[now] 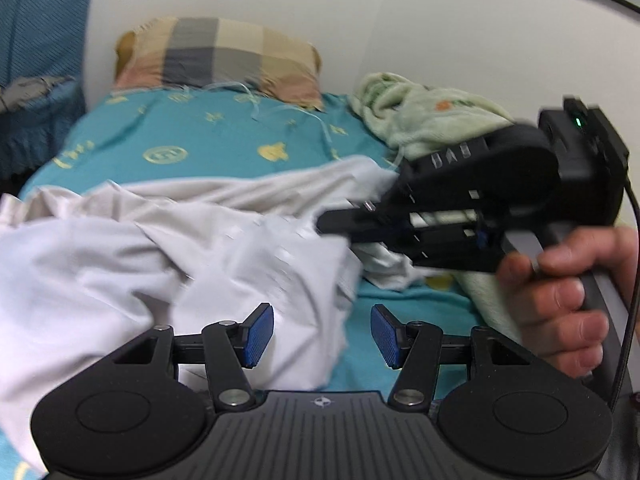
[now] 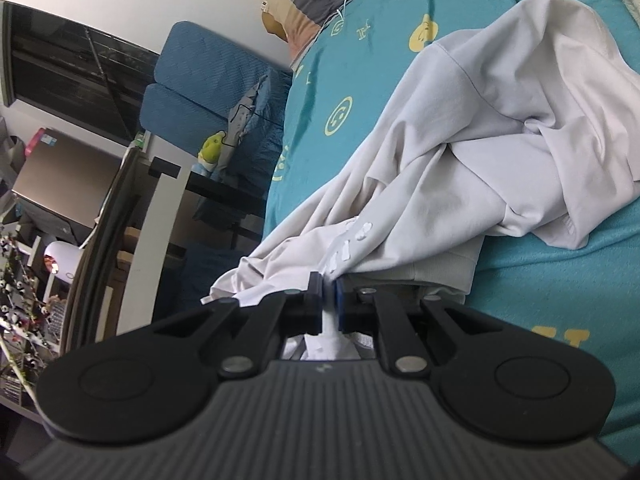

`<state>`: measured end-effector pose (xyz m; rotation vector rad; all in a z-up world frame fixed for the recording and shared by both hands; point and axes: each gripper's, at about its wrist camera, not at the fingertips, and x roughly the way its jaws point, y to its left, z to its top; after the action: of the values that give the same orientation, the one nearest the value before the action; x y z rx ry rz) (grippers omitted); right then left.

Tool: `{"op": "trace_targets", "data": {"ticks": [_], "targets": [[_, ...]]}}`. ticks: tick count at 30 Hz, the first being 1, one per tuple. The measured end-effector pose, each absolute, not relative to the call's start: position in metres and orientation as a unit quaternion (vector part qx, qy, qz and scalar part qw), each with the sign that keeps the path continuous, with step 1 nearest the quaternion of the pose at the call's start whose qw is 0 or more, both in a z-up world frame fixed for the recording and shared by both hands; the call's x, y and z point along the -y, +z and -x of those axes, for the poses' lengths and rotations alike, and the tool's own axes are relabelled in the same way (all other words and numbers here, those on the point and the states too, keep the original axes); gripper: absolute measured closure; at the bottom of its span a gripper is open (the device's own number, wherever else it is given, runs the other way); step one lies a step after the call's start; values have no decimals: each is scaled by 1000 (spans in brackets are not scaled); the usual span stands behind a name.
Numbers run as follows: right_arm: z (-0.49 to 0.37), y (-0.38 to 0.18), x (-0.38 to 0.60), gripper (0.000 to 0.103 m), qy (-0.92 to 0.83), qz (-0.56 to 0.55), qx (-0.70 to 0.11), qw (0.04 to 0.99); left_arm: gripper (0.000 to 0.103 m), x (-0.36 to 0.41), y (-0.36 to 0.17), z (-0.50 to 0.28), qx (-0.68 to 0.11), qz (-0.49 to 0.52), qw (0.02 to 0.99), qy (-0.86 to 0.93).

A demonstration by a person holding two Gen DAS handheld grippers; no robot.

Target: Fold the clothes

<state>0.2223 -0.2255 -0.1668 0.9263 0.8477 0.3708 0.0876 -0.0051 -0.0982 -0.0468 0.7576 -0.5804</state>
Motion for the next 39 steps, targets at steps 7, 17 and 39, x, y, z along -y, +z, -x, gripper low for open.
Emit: {"op": "trace_targets", "data": {"ticks": [7,17,39], "targets": [[-220,-169,229,93,172,-454,-395,780,46,24,-131,-100,-379,7,888,-259],[-227,-160,235,91,177,-391,-396,812,91,-26,-80,-94,-326,73,897,-289],[-209,-153,204,61,261,-334,-433,795,90,-172,-85,-156,-396,356,822,-201]]}}
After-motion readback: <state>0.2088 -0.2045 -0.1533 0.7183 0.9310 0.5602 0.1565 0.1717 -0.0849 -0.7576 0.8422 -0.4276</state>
